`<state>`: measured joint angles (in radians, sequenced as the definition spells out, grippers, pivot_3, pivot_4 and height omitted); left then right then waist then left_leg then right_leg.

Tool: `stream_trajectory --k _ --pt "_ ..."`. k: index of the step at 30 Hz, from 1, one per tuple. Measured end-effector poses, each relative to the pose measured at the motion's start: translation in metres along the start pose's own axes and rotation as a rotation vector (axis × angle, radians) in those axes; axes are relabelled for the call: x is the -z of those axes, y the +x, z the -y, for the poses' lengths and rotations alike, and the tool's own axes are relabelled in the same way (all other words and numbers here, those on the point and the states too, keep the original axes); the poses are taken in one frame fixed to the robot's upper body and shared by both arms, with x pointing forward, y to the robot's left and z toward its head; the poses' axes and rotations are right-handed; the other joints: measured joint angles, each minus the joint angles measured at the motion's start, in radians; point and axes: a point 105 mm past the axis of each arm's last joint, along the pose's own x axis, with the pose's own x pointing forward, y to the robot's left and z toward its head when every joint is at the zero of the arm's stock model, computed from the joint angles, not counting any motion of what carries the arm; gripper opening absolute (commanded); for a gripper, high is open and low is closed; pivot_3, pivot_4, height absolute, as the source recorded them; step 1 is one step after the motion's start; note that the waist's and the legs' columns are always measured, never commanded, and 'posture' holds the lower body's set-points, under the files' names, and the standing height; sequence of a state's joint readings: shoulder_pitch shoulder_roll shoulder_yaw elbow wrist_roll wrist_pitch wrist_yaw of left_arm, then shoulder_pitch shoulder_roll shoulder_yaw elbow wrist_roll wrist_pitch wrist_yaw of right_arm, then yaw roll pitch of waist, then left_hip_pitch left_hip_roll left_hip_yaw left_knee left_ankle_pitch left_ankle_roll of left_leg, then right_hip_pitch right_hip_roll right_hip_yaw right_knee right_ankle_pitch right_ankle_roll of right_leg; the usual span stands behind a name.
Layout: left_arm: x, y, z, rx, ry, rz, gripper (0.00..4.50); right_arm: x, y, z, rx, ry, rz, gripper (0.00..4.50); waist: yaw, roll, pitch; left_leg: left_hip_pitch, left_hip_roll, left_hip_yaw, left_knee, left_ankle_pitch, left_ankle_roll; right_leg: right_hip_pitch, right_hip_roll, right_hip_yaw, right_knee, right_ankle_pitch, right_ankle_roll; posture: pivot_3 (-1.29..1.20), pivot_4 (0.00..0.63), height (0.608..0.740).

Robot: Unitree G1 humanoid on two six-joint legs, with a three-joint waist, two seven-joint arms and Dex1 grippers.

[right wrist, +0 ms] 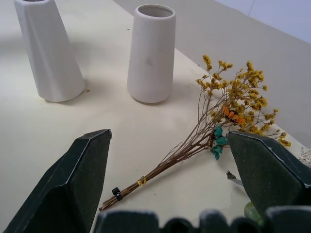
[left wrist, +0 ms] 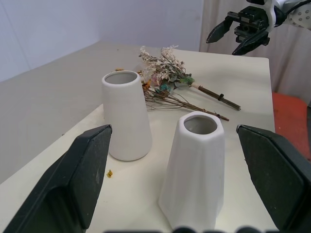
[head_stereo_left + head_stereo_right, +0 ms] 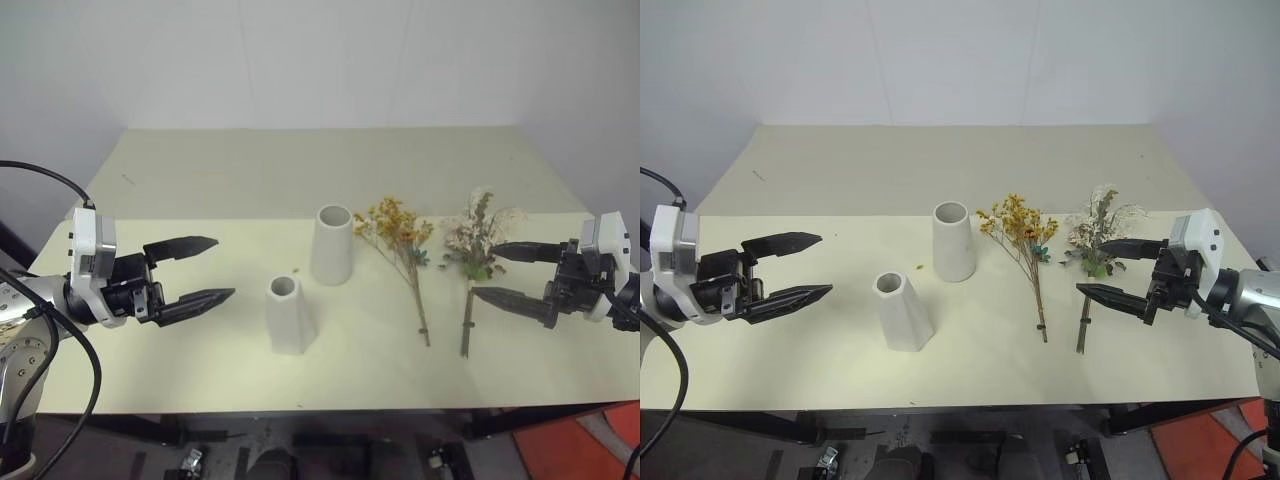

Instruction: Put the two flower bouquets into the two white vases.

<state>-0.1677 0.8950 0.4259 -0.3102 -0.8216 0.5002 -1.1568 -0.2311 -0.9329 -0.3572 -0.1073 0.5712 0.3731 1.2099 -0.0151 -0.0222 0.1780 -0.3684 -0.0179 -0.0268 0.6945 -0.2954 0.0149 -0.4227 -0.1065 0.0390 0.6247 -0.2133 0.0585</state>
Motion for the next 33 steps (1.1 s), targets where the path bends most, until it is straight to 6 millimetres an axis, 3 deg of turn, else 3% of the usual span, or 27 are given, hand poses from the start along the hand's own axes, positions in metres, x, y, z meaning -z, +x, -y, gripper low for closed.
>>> stream_trajectory --k 9,13,19,24,33 --pt "-0.003 0.000 -0.003 0.004 0.011 0.010 4.48 0.003 0.003 0.000 0.005 0.004 -0.015 4.50 0.000 0.000 0.000 0.000 0.000 0.000 0.000 0.000 0.000 0.000 0.000 0.000 0.000 0.000 0.000 0.00 0.150 0.740" --pt "-0.007 0.003 -0.004 0.018 0.033 0.019 4.48 0.016 0.006 0.008 0.089 0.011 -0.107 4.50 0.000 0.000 0.000 0.000 0.000 0.000 0.000 0.000 0.000 0.000 0.000 0.000 0.000 0.000 0.000 0.00 0.150 0.740" --pt "-0.007 0.009 -0.007 0.038 0.033 0.022 4.48 0.040 0.011 0.016 0.195 0.141 -0.247 4.50 -0.001 0.000 0.000 0.000 0.000 0.000 0.000 0.000 0.000 0.000 0.000 0.000 0.000 0.000 0.000 0.00 0.150 0.740" --pt "-0.013 0.015 -0.009 0.061 0.062 0.032 4.48 0.043 0.013 0.031 0.332 0.271 -0.366 4.50 -0.001 0.000 0.000 -0.001 0.000 0.000 0.000 0.000 0.000 -0.001 0.000 0.000 0.001 0.000 0.000 0.00 0.150 0.740" --pt "-0.015 0.030 -0.018 0.104 0.075 0.058 4.48 0.071 0.025 0.028 0.402 0.482 -0.633 4.50 -0.001 0.000 0.000 -0.002 0.000 0.001 0.000 0.000 0.000 -0.001 0.000 -0.001 -0.001 0.000 0.000 0.00 0.150 0.740"
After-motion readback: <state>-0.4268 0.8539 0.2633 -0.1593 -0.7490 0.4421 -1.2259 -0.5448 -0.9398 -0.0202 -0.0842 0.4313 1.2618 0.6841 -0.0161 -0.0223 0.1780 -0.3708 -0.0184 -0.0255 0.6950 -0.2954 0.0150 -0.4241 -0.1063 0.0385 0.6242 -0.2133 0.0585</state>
